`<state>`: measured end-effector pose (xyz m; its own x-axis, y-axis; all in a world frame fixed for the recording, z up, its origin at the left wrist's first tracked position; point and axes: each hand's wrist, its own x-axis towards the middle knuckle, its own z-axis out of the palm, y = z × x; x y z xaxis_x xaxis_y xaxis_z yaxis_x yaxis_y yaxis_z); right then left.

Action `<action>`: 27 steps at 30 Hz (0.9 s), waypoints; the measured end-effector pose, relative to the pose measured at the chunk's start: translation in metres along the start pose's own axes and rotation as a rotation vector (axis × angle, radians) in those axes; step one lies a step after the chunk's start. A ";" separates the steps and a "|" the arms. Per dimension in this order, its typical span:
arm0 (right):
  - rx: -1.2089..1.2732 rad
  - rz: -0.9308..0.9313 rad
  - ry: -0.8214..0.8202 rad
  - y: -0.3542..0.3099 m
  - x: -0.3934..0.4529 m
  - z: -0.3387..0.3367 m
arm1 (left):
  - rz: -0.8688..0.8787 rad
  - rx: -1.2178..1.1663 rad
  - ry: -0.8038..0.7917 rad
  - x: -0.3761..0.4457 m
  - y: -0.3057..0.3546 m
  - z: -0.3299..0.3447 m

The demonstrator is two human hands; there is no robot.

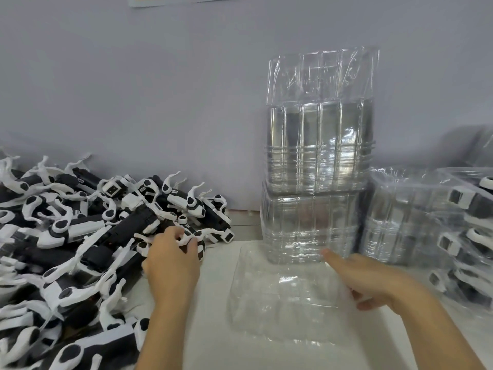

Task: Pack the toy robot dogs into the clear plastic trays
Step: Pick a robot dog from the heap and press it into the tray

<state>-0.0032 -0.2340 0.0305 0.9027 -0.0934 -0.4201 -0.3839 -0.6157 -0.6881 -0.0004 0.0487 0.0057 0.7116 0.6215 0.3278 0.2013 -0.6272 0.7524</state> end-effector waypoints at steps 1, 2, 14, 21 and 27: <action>-0.003 -0.012 0.021 -0.001 0.000 -0.001 | 0.006 -0.029 0.021 0.000 -0.002 0.000; -0.009 -0.025 0.040 -0.002 -0.001 -0.001 | 0.010 -0.057 0.048 0.000 -0.002 0.000; -0.168 -0.293 0.262 -0.007 -0.001 -0.010 | -0.139 -0.627 0.217 0.014 0.023 -0.024; -0.172 -0.445 0.495 -0.028 -0.016 -0.009 | -0.118 -0.967 0.132 0.011 0.053 -0.043; 0.307 -0.776 0.303 -0.058 -0.035 0.022 | 0.169 -1.043 0.036 -0.010 0.077 -0.041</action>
<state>-0.0168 -0.1780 0.0727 0.9260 0.0333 0.3760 0.3622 -0.3590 -0.8602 -0.0197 0.0139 0.0835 0.6527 0.5876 0.4782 -0.5889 -0.0035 0.8082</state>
